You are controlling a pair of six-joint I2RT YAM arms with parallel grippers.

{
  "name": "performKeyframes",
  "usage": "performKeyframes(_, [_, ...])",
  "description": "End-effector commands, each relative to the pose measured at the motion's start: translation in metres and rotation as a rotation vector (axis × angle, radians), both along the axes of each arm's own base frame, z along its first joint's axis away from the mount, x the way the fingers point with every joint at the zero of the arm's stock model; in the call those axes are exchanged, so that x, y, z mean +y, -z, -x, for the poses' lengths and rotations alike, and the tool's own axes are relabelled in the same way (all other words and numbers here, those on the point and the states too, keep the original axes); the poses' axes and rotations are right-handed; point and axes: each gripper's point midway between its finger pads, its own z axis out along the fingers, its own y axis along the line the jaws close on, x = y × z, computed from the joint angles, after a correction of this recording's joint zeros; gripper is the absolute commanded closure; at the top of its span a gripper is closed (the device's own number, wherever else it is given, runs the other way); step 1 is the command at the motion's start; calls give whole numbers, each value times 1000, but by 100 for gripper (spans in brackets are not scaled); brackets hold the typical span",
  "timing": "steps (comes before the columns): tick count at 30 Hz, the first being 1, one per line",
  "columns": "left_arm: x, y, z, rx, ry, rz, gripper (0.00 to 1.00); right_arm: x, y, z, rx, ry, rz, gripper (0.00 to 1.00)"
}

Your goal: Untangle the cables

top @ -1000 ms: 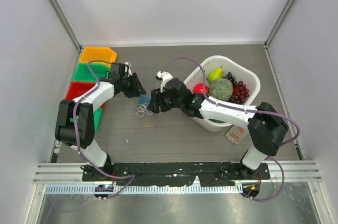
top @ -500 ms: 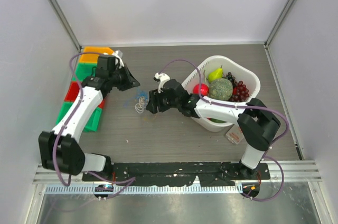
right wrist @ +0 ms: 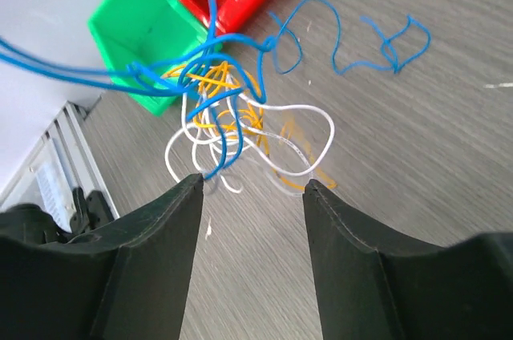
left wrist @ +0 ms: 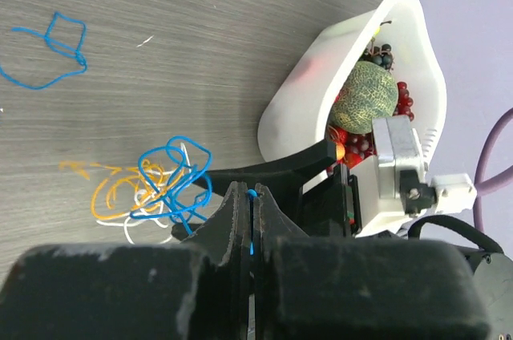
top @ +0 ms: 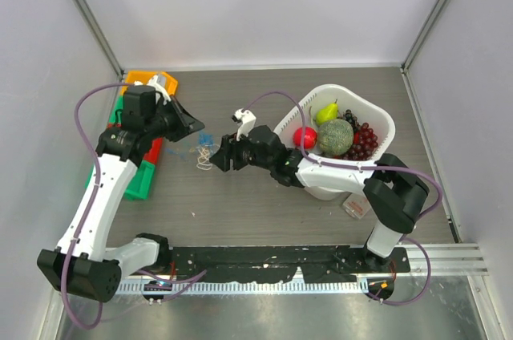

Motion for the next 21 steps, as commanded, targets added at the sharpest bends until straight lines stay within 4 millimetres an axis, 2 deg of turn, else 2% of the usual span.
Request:
performKeyframes(1, [-1, -39, 10, -72, -12, 53, 100, 4, -61, -17, -80, 82, -190, 43])
performKeyframes(3, [-2, -45, 13, -84, -9, 72, 100, 9, -68, -14, -73, 67, -233, 44])
performKeyframes(5, [-5, -53, 16, -92, 4, 95, 100, 10, -68, -16, -58, 83, -245, 56])
performKeyframes(6, [-7, -58, 17, -101, 13, 107, 100, 9, -68, -21, -57, 111, -238, 65])
performKeyframes(7, [-8, -63, 18, -113, 16, 118, 100, 4, -55, -29, -44, 161, -189, 69])
performKeyframes(8, [-10, -70, 19, -128, 28, 132, 100, -1, -52, -37, -49, 212, -171, 82])
performKeyframes(9, [-12, -77, 20, -149, 41, 146, 100, -7, -40, -42, -59, 247, -118, 93])
performKeyframes(10, [-13, -85, 22, -167, 44, 155, 100, -13, -26, -44, -65, 263, -55, 98])
performKeyframes(11, [-12, -92, 23, -184, 42, 157, 100, -21, -23, -53, -80, 318, -22, 99])
performKeyframes(12, [-11, -97, 25, -200, 37, 155, 100, -30, -9, -54, -79, 336, 51, 99])
performKeyframes(14, [-7, -104, 24, -227, 19, 146, 100, -51, 4, -62, -105, 417, 158, 100])
performKeyframes(16, [-4, -102, 20, -231, -2, 134, 100, -67, 7, -64, -129, 455, 219, 99])
performKeyframes(19, [-8, -80, 11, -182, 1, 144, 100, -75, -5, -61, -161, 439, 256, 98])
performKeyframes(21, [-22, -52, 3, -109, 44, 173, 100, -81, -17, -57, -173, 425, 282, 83])
